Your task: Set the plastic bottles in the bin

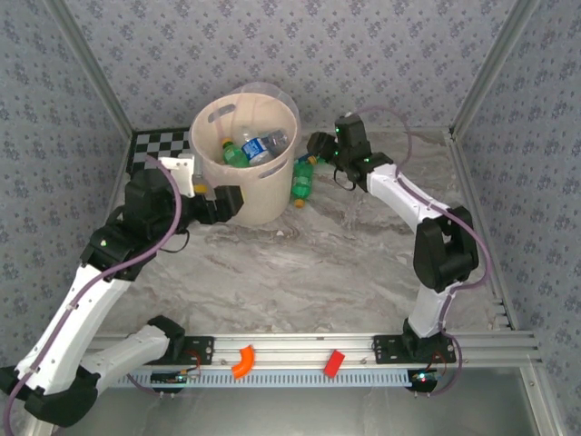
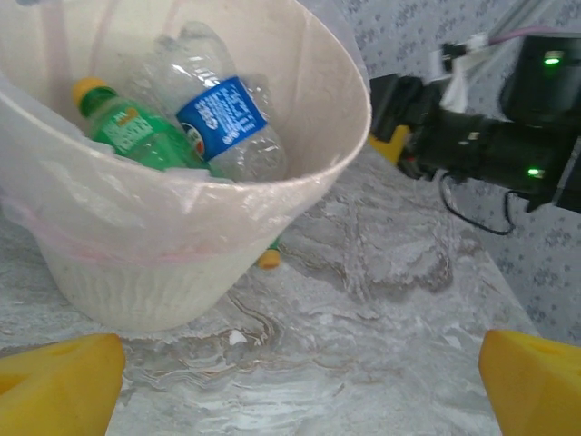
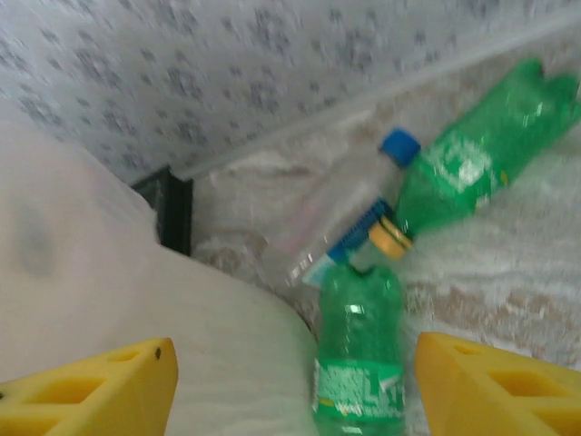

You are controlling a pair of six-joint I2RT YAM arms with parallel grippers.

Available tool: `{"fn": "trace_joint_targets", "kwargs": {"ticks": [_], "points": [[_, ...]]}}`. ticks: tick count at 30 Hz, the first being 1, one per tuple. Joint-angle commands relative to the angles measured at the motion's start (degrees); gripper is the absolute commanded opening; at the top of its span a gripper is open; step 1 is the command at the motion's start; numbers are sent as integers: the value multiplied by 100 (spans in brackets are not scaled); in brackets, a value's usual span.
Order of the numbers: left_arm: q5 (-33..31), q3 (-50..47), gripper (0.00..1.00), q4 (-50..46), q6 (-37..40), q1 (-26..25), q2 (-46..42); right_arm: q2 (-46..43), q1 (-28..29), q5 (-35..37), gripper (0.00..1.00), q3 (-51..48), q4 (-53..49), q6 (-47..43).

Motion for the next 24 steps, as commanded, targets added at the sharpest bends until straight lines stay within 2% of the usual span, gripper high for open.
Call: {"fn": "trace_joint_targets", "kwargs": {"ticks": [1,11,24], "points": [[111,249,100,169,164,-157,95,51,10,-434,67,-361,394,301],[-16,341,100,192,202,-275,260,348,100,-987,55,-1490,1415,850],[-100,384,100,126,230,-308,284,1061,454,-1023,56,-1532,1757,1125]]}}
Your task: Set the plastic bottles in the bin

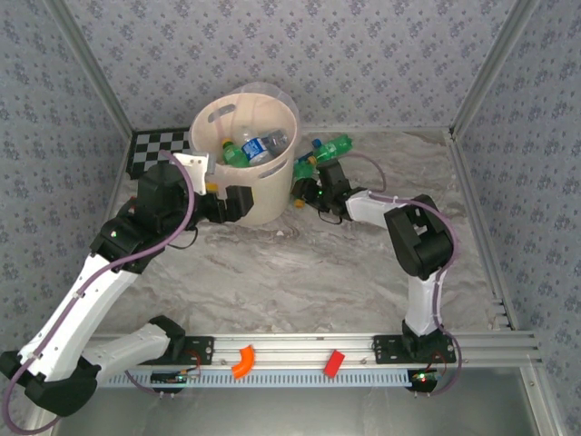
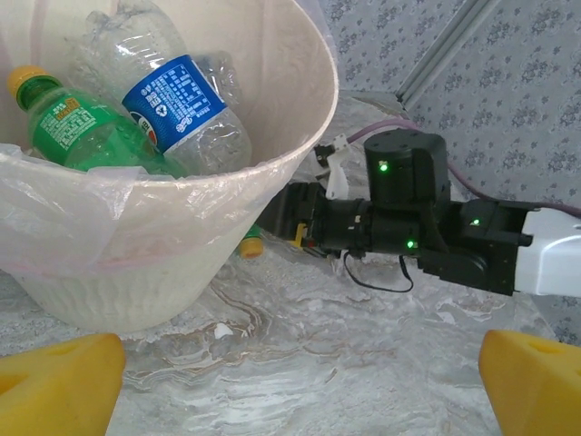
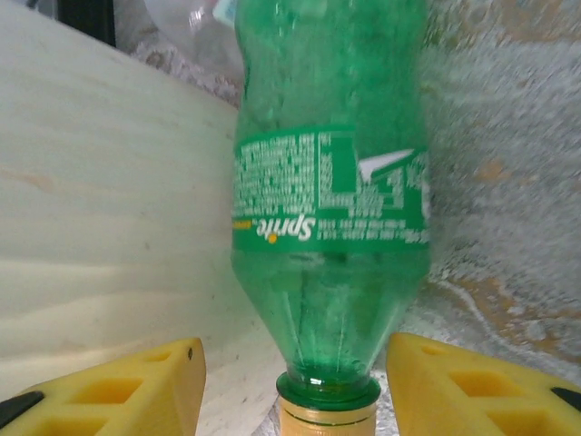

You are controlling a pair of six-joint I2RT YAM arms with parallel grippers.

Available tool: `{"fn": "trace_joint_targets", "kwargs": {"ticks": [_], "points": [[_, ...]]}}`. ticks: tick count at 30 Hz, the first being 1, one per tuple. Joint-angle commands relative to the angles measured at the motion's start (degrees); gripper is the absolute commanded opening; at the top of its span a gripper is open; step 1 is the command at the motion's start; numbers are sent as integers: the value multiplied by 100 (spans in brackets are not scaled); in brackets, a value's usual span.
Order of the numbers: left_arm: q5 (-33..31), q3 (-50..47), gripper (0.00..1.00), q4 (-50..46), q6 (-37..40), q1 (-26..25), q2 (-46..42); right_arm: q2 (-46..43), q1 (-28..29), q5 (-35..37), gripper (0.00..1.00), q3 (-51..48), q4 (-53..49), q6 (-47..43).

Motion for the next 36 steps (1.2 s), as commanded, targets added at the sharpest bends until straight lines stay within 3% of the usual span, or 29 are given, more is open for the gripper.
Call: {"fn": "trace_joint_targets", "kwargs": {"ticks": [1,21,31,36], "points": [[-48,214,100,100,113,-31,-19,210,-3,-53,56,-11,177,163],[-86,185,100,57,130,-53,-55,368,107,-30,49,-11,267,193],[-136,158,100,53,104,-57,-125,-301,129,444,35,-627,298,9],[-138,164,100,49,103,-70,-116,-646,150,647,33,-744,168,-210]]}}
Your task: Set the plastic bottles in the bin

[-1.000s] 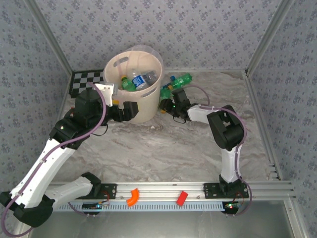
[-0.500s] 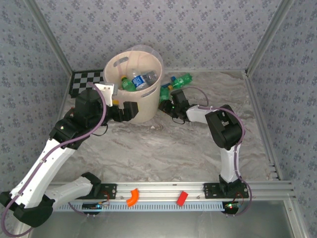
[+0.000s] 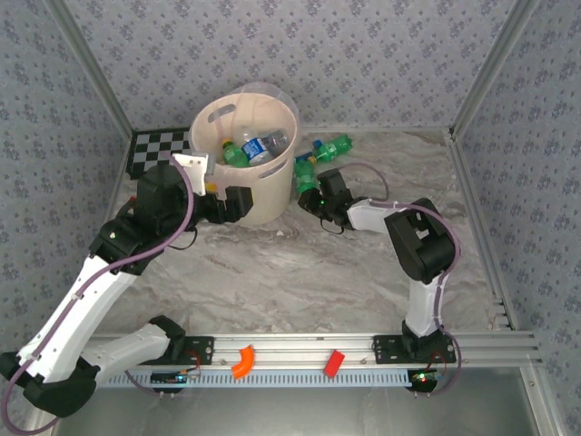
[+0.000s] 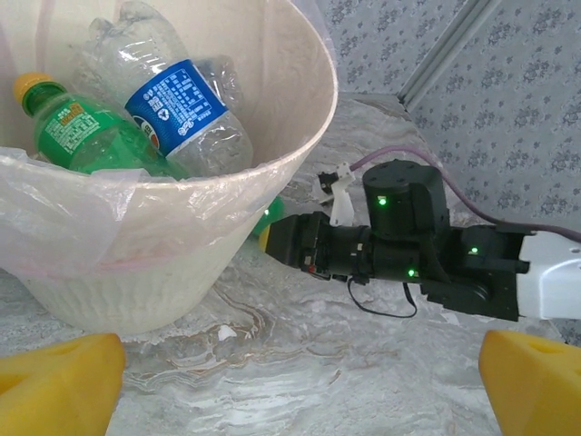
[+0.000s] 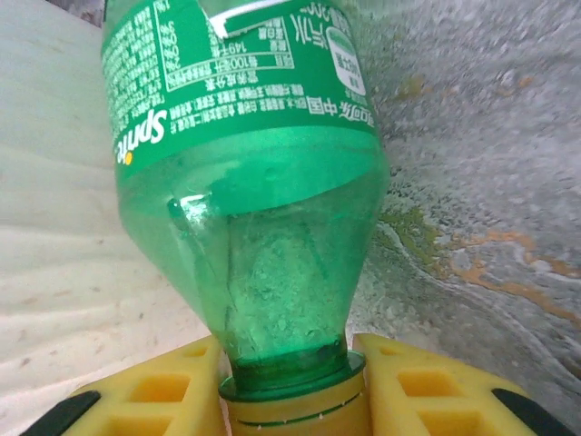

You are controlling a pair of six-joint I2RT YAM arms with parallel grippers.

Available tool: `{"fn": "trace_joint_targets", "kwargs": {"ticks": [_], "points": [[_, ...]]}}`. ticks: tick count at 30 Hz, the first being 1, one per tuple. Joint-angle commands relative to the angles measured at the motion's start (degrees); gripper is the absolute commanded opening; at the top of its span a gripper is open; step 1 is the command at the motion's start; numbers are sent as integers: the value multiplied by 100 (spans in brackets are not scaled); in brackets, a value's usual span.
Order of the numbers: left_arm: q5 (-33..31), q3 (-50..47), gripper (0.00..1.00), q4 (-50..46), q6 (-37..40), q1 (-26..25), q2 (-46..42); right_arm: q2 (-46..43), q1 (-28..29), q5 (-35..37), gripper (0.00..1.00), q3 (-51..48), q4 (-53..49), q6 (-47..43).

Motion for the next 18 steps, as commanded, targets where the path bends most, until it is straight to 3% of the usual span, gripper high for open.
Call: {"fn": "trace_joint_targets", "kwargs": {"ticks": [1,11,18], "points": [[-41,167,100,52,63,-42,-72,-428,45,286,33,-120,-114,-238],[-257,202,100,138,-137,-26,-133,-2391,267,1814,33,-972,-176,-882],[-44,381,100,369,-419,-15,90,-3670,766,2696,33,-925,-513,-2098]]}}
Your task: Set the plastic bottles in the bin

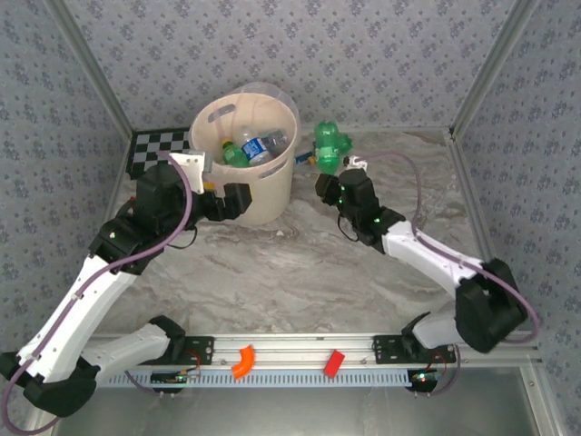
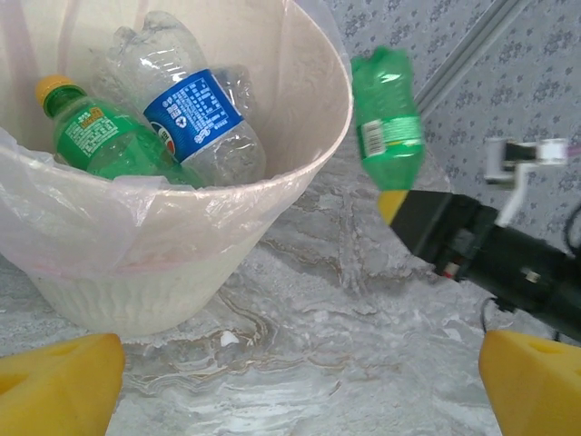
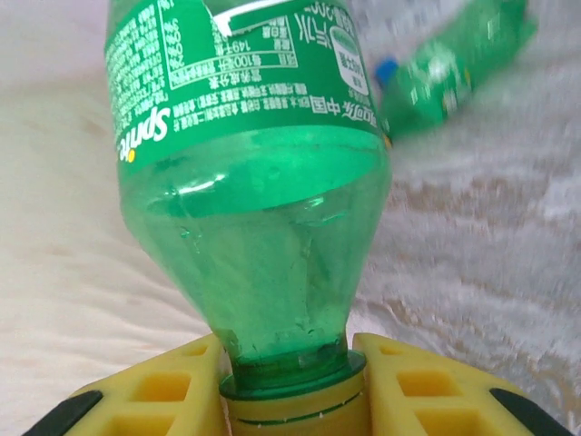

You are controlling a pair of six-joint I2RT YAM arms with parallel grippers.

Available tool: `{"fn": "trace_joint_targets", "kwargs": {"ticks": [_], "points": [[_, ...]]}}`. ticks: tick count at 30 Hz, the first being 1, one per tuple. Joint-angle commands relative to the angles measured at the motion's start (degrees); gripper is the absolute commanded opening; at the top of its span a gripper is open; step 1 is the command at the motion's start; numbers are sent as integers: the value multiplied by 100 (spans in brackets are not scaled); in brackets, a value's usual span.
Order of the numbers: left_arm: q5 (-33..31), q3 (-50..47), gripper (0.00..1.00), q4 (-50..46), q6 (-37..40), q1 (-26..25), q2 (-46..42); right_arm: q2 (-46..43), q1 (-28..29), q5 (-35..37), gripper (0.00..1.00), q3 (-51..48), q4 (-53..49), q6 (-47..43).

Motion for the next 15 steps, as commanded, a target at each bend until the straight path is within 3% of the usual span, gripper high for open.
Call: {"fn": "trace_joint_targets", "kwargs": {"ticks": [1,6,9,15], "points": [[191,344,100,370,-215,-8,114,-449,284,732,34,53,-221,-878],[726,489,99,784,-522,-4,445,-712,801,747,33,190,-65,-1491],[1006,609,94,1077,-674,-13,635,-712,1216,792,33,319,29,-1927],[1117,799,90,1350,-855,-20,1005,-695,1914,879,34,457,321,-2486]]}}
